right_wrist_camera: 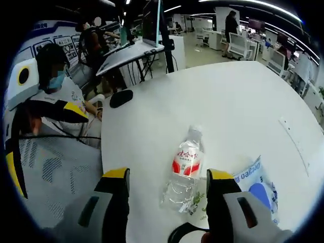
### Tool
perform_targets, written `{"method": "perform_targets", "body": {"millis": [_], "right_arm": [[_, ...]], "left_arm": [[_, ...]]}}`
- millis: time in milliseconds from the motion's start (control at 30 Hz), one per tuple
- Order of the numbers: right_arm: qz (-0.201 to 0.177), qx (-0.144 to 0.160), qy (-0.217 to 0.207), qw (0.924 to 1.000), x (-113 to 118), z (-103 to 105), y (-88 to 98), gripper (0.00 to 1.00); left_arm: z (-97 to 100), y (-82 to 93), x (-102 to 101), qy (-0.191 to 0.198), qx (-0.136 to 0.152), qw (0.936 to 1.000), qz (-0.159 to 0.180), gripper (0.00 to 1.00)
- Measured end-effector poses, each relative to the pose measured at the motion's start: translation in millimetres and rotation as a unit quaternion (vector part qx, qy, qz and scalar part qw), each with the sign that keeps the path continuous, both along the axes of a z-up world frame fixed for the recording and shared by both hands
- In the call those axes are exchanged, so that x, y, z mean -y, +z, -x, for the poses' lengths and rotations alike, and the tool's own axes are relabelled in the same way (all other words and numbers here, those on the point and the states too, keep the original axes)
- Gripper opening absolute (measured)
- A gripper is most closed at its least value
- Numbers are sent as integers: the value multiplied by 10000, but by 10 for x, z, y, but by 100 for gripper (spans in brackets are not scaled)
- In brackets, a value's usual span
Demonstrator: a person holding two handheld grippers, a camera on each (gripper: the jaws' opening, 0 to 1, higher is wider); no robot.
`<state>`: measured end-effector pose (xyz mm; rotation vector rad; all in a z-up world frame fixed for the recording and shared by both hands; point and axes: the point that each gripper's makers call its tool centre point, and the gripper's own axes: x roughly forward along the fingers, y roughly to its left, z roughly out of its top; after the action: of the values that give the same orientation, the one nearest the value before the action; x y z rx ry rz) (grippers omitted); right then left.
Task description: Arrange the tabletop items into an orderly group along one side of the table until the central work area is clear of visible clutter.
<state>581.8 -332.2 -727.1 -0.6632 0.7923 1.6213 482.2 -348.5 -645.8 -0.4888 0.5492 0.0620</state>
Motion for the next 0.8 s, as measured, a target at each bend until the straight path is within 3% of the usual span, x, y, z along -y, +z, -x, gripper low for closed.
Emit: {"method": "perform_targets", "body": {"millis": [433,800], "right_arm": [[239,-4,40,9997,-191,-1,-180,56],[506,130,16,9986,-325,-110,-441,57]], "left_arm": [[-10,-11,-12,-4,-41,10000,-38,89],[-38,-12,-2,-9,-31,10000,-26,89]]}}
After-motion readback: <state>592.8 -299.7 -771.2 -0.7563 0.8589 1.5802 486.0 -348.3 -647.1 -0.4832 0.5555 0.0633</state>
